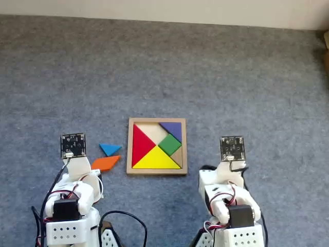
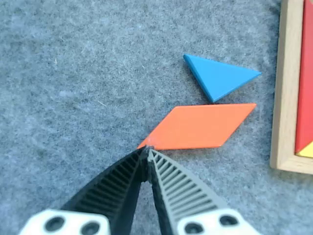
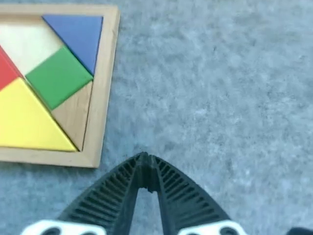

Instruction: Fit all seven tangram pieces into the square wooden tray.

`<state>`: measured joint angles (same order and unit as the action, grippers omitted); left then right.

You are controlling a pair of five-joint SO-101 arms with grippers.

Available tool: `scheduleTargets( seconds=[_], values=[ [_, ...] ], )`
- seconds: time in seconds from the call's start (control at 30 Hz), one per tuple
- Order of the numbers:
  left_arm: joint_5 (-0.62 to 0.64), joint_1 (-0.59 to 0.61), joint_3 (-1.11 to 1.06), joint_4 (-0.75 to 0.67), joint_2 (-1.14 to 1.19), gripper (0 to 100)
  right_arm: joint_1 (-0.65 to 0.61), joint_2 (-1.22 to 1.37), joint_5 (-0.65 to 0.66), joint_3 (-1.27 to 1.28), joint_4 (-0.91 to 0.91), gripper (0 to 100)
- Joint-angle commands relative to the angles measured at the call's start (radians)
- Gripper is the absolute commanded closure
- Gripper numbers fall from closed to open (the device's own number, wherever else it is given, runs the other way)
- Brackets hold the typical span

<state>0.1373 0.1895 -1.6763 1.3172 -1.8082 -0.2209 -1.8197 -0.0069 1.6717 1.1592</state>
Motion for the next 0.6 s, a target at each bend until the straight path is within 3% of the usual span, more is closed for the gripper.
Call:
scheduleTargets(
  seconds=[0.0, 0.57],
  values=[
    [-0.008, 0.007, -0.021, 0.003, -0.001, 99, 0.005, -0.018, 0.0, 0.148, 0.041, 99.2],
    [-0.008, -0.102, -0.021, 0.003, -0.001, 99, 0.008, -0.018, 0.0, 0.148, 0.096, 99.2]
  ],
)
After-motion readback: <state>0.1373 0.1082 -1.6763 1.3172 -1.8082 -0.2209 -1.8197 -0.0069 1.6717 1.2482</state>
